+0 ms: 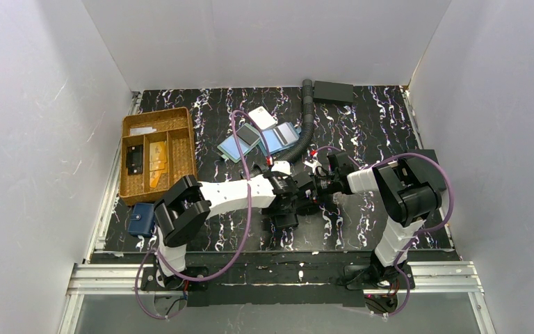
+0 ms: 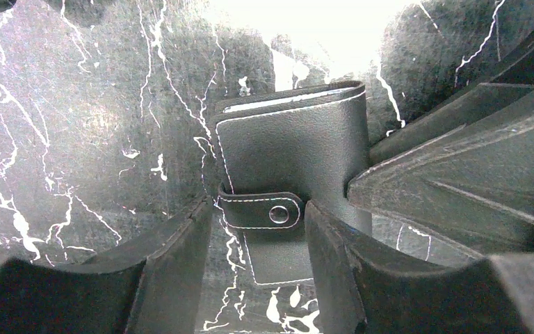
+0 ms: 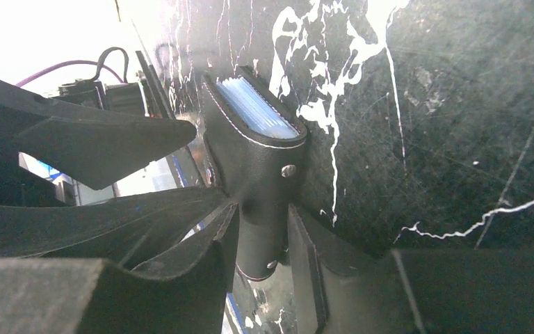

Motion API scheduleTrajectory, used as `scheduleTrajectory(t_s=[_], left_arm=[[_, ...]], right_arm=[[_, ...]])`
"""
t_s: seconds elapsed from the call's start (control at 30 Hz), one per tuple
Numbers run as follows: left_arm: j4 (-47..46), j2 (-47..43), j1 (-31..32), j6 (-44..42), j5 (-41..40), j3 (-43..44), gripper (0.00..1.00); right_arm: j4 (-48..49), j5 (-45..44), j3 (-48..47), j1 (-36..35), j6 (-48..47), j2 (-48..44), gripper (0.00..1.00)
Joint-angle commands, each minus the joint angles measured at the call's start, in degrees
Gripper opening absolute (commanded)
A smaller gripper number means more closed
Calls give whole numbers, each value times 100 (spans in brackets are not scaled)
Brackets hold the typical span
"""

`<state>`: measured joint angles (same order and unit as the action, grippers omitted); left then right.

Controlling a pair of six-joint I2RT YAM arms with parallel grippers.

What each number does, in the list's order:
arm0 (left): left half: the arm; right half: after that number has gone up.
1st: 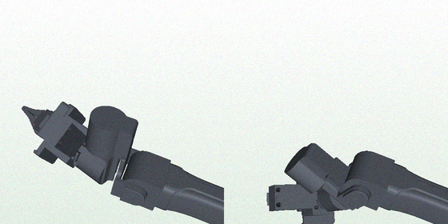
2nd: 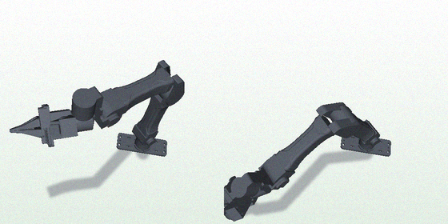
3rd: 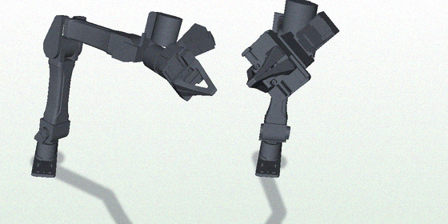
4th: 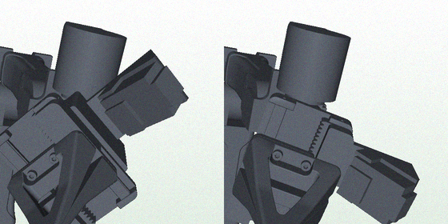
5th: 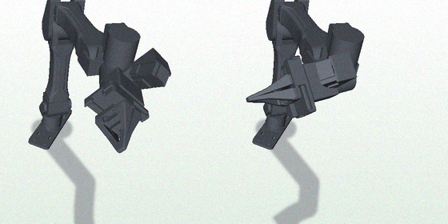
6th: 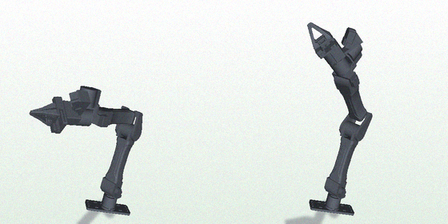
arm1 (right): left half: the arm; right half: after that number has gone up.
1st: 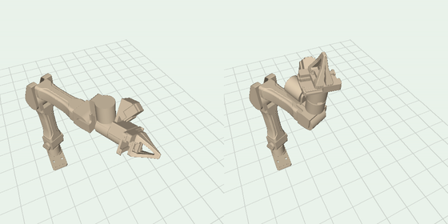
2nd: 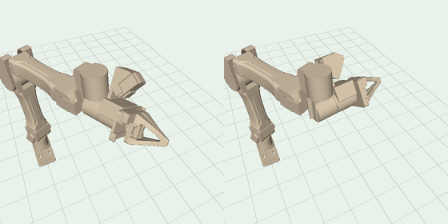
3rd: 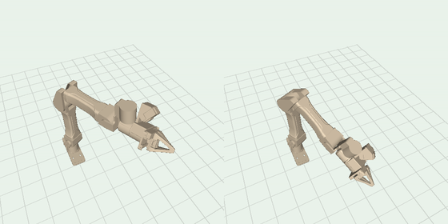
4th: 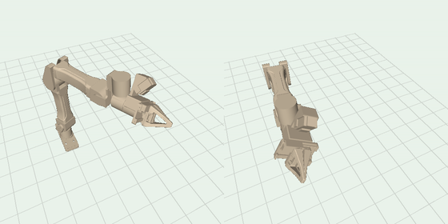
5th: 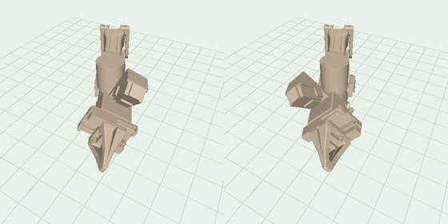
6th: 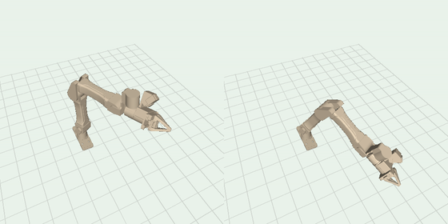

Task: Take the credit cards out of the card holder
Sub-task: Open the card holder at the center of the board.

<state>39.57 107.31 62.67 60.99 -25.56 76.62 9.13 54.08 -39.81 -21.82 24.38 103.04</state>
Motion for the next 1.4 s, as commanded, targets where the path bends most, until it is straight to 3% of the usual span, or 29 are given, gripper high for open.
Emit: scheduleTrajectory(t_s=[0.0,0.37,0.9,1.07,1.37], left_arm=[[225,30,-45,-29,-245,155,50],[340,116,-47,28,-237,150,42],[310,324,-45,-289,-22,333,53],[391,367,-40,-238,-160,334,46],[446,410,-54,-254,-211,283,22]], right_arm=[[-330,-477,-40,-53,-285,225,41],[-485,-506,-105,-51,-404,298,34],[-403,-235,-123,-59,-363,304,38],[-403,-222,-132,-66,-364,311,40],[-437,-210,-147,-93,-389,338,42]])
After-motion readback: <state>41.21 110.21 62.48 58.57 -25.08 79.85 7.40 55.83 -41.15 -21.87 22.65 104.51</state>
